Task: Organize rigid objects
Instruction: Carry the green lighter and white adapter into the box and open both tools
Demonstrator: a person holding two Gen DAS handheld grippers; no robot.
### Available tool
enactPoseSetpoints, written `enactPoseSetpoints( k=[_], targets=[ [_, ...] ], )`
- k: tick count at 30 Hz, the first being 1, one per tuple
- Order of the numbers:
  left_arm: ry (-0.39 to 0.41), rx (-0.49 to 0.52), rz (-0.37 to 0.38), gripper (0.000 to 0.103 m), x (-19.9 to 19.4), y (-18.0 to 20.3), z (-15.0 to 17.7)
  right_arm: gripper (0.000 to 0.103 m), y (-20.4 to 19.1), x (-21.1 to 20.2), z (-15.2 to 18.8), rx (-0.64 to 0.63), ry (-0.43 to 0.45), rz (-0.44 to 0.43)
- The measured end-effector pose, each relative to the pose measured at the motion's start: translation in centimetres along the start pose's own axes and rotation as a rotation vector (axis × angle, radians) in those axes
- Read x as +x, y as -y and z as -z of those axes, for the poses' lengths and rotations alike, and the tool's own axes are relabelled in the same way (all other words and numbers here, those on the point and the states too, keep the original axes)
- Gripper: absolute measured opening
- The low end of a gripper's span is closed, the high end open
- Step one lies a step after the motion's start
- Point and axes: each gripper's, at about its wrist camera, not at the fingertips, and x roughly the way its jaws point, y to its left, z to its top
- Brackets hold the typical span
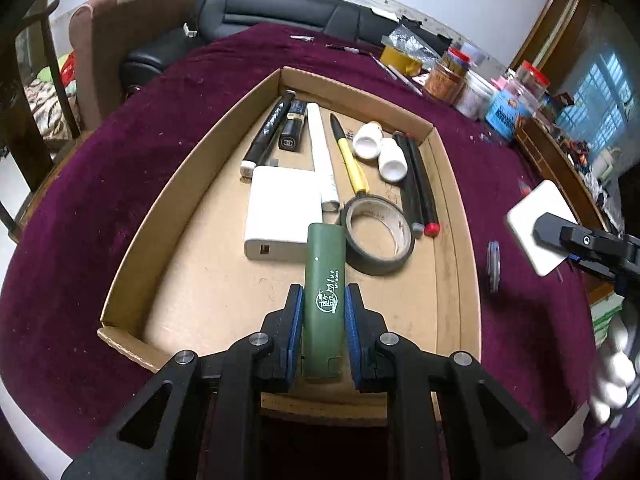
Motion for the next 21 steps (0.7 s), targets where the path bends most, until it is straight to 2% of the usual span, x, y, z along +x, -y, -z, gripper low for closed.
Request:
enactPoseSetpoints(
  k=[5,8,12,13,14,15,17,21],
  targets=[
    [-0.045,0.026,0.014,0.017,0.6,0.2,-0.3,0.02,-4.2,4.2,1.2,-0.116,-0.082,0.022],
    [-0.099,0.039,0.063,0.017,1.3,0.4,-0.5,0.02,-4.9,6.1,1.7,-0.138,-0.135,0.064],
    [-0.129,0.083,0.044,0.018,1.7,1.0,-0.7,0.02,-5.4,7.3,2.1,-0.173,-0.176,0.113],
    [-0.119,0.063,0.036,0.019,1.4,0.6,-0.7,0.02,-5.6,7.4,2.3,-0.185,-0.183,0.128],
    [-0.099,0.05,0.026,0.025,1.0,0.3,-0.8,0.02,-5.9,7.4,2.5,-0.197,-0.188,0.141],
    [-0.076,0.042,0.016,0.038,0.4,0.1,-0.7,0.02,-6.0,7.6,2.5,-0.205,-0.192,0.149],
    [-0.018,0.019,0.003,0.051,-0.8,-0.5,-0.7,0.02,-6.3,7.6,2.7,-0.224,-0.201,0.167],
    [0.081,-0.024,-0.016,0.052,-3.6,-2.0,-0.6,0.02,-6.9,8.6,3.1,-0.267,-0.219,0.239]
  ],
)
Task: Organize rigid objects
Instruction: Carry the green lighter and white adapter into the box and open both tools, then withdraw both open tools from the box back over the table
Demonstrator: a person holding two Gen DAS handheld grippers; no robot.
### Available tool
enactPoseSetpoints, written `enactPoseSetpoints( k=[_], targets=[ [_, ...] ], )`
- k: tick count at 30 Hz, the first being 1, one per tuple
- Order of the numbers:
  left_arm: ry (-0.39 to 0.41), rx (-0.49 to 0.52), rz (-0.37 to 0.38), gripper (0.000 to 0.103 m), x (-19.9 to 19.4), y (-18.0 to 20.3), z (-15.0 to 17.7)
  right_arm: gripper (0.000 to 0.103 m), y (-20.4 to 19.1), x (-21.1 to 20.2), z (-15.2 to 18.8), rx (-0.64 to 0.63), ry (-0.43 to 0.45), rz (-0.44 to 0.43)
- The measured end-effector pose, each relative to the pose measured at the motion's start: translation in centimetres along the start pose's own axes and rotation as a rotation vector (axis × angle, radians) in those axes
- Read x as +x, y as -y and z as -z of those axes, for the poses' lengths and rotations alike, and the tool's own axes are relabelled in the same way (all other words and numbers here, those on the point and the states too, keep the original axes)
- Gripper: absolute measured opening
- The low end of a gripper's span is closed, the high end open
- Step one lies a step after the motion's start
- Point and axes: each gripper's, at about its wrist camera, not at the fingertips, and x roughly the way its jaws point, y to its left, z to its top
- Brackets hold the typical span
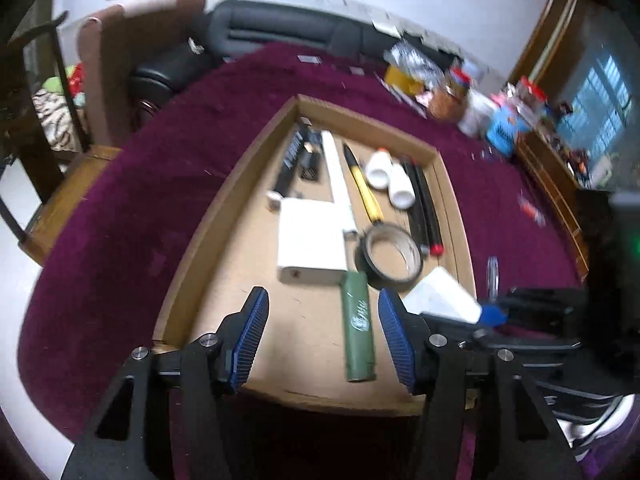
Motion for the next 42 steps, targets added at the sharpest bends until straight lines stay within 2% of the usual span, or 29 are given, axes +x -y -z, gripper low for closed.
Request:
enactPoseSetpoints(
  k=[3,5,8,14,17,19,24,28,34,39,42],
  targets=[
    [0.059,-0.017,-0.027,0.059,-1.0,-0.7,-0.2,0.02,-0.7,0.5,0.0,-0.016,0.001,0.063],
    [0.087,-0.029,-0.045,0.059,-1.3,-1.3,-0.2,0.021,-1.3,0.6,0.2,-0.032,0.023,0.121],
    [0.087,-0.052,-0.054,0.059,-1.1,-2.3,-0.4,0.021,-2.2,0.0,0.4,-0.076,0.064,0.196],
    [0.092,-0.088,-0.062,0.059,-1.3,-2.7,-0.1,0.024,-2.7,-3.0,1.0,-0.097,0.175,0.229],
    [0.103,-0.087,-0.057,0.059,-1.5,-2.1,0.0,0.025,-2.2,-3.9,0.8,-0.09,0.215,0.273],
    [0.112,-0.082,-0.056,0.059,-1.7,-1.7,0.0,0.026,-1.7,-4.5,0.9,-0.076,0.232,0.3],
    [0.153,-0.069,-0.065,0.059,-2.6,-0.7,-0.1,0.039,0.3,-5.7,1.4,-0.033,0.265,0.372],
    [0.202,-0.065,-0.099,0.062,-3.4,0.1,0.0,0.039,1.7,-6.6,1.8,-0.008,0.275,0.409],
    [0.349,-0.013,-0.222,0.075,-5.6,2.3,0.3,0.039,3.6,-7.0,2.6,0.028,0.28,0.425],
    [0.534,0.019,-0.347,0.097,-8.1,4.3,1.1,0.045,4.7,-7.2,3.2,0.053,0.283,0.424],
    [0.651,0.026,-0.396,0.102,-9.7,5.0,1.7,0.045,5.3,-7.4,3.6,0.061,0.286,0.427]
  ],
)
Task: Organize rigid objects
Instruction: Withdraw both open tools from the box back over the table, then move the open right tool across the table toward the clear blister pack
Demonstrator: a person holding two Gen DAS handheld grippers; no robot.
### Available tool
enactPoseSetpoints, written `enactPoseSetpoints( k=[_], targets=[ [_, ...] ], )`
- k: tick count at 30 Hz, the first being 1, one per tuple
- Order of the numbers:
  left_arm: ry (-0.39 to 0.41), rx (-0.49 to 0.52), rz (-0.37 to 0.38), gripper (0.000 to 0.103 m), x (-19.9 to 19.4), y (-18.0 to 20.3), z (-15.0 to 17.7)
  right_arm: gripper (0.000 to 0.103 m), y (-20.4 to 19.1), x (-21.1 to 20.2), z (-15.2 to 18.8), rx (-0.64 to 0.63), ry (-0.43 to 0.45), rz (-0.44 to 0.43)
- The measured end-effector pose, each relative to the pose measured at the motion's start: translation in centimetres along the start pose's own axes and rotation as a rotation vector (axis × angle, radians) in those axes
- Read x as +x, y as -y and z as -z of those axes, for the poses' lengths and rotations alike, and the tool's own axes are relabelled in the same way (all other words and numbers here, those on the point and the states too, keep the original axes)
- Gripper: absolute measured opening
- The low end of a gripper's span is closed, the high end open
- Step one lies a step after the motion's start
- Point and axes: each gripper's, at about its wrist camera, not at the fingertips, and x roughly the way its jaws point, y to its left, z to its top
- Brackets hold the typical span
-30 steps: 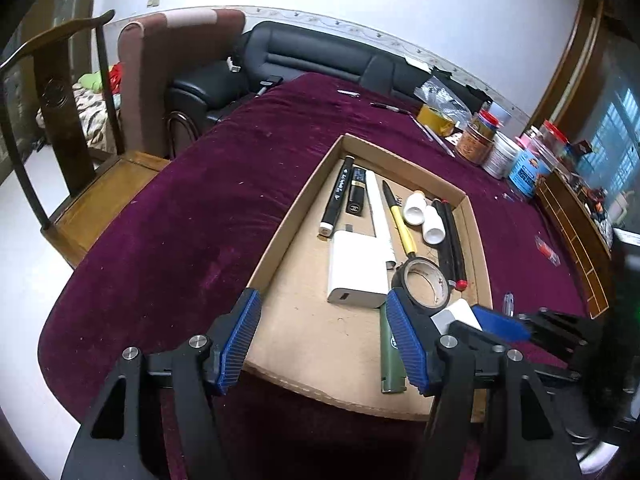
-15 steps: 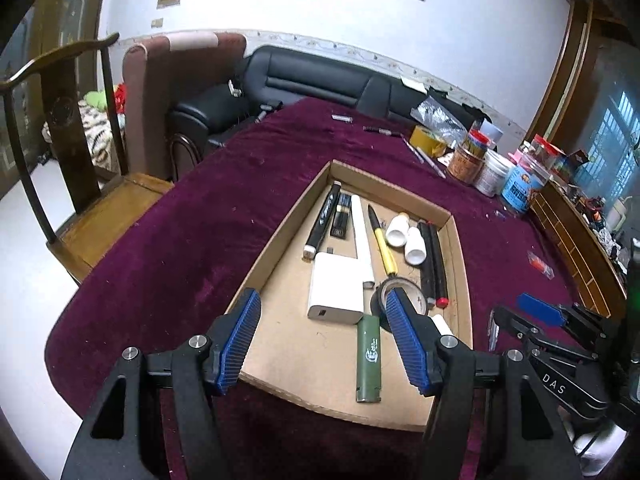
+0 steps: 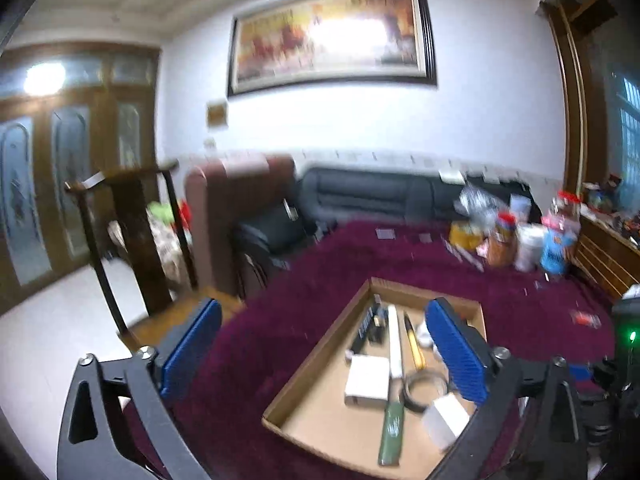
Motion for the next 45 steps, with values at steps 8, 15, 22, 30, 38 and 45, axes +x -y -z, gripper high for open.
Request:
enactPoseSetpoints(
  k=[8,15,22,30,38,45],
  targets=[
    [0.091,-0.032,-0.048,0.102,-1.6,-0.4,-1.2,0.045,1.5,0.0,0.6,0.034,0.005,0.005],
    [0.135,-0.03,-0.107,0.102,-2.8,-0.5,-1.8,0.045,2.2,-0.1,1.1,0.039,0.011,0.012],
    [0.199,0.027,-0.178,0.102,-4.4,0.5,-2.4,0.045,2.7,-0.7,1.3,0.057,0.044,0.012],
    [0.107,0.056,-0.155,0.102,-3.8,1.7,-2.4,0.052,3.1,-2.9,1.7,0.08,0.168,0.022],
    [-0.002,0.01,-0.061,0.102,-2.3,1.8,-2.1,0.085,3.0,-5.9,2.4,0.079,0.361,0.144],
    [-0.135,0.062,-0.023,0.102,-0.4,3.9,-0.3,0.085,1.6,-5.5,2.8,0.046,0.304,0.125]
  ],
)
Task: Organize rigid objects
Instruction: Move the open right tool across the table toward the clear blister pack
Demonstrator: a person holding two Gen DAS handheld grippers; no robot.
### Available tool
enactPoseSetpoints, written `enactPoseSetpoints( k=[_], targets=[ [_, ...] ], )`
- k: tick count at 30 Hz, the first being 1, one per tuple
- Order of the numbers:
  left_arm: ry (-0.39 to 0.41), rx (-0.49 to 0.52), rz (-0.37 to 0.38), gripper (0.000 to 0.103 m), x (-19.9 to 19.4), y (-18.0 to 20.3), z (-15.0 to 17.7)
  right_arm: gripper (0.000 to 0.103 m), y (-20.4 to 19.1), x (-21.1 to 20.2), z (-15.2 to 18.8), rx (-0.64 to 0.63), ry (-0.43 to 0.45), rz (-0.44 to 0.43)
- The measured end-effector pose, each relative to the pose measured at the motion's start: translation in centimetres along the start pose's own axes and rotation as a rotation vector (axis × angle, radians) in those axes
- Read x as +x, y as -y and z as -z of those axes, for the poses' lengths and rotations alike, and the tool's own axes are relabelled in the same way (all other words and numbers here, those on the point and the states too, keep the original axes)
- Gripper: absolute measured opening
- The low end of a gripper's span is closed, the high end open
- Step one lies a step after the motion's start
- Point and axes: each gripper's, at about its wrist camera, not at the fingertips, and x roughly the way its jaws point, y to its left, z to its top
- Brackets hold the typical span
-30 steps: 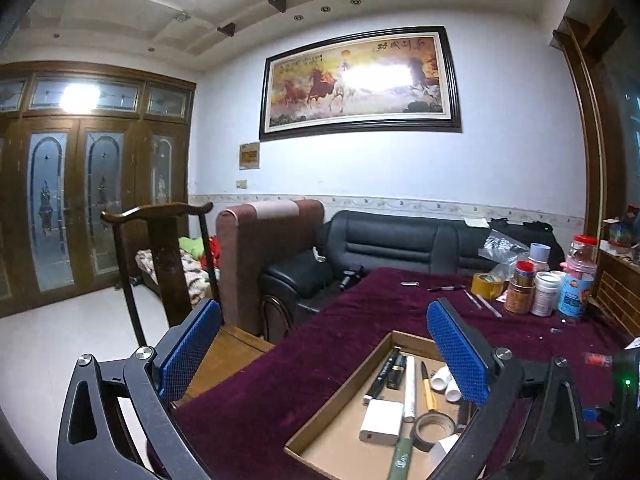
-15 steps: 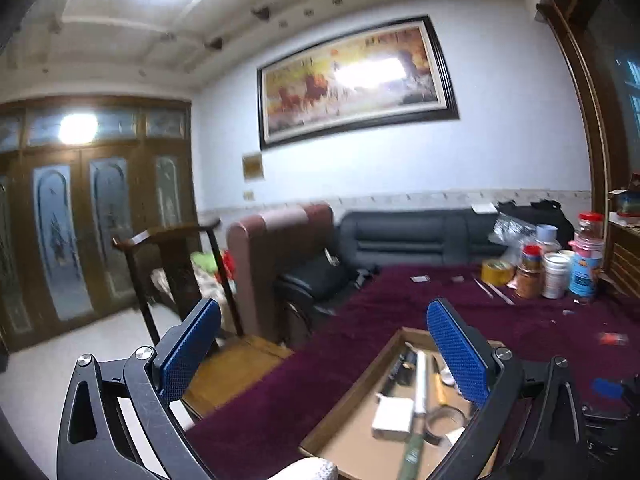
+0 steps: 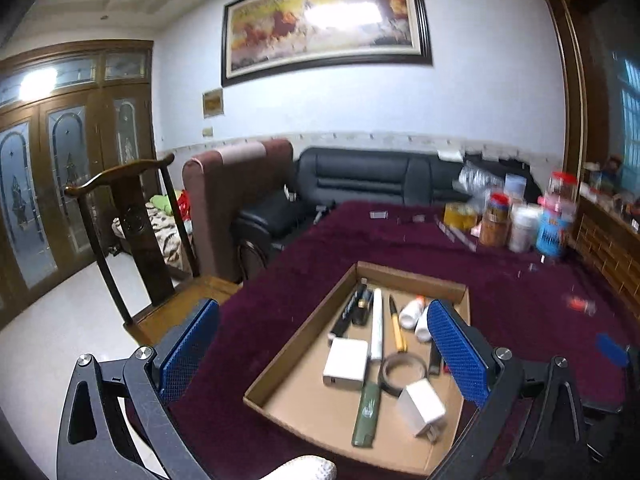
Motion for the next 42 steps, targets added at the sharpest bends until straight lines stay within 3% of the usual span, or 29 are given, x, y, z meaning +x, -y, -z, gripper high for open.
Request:
enactPoseSetpoints(
  k=[4,8,14,31,33,37,42],
  targets=[
    [-0.031,0.049,-0.047,0.102,0.4,1.3,1.1,0.085,-2.4,-0.7,0.1,-0.072,-0.011,-0.026],
    [-0.089,0.051,-0.056,0.102,1.4,1.3,1.7,0.085,-5.7,-1.0,0.6,-0.172,-0.041,-0.031],
    [-0.187,0.026,-0.047,0.102,3.2,0.3,2.9,0.085,-8.1,-0.4,1.4,-0.223,-0.093,-0.052],
    [-0.344,-0.009,0.049,0.102,6.1,-1.2,4.1,0.085,-7.0,3.6,-0.1,-0.215,-0.243,0.017],
    [-0.362,-0.011,0.087,0.102,6.1,-1.3,4.2,0.085,-5.7,4.0,-0.3,-0.221,-0.242,0.023],
    [-0.352,0.008,0.148,0.102,5.6,-1.3,3.9,0.085,0.6,6.4,-1.3,-0.199,-0.266,0.141],
    [-0.351,0.048,0.291,0.102,4.8,0.4,3.6,0.085,14.8,12.0,-2.6,0.044,-0.396,0.249]
  ],
)
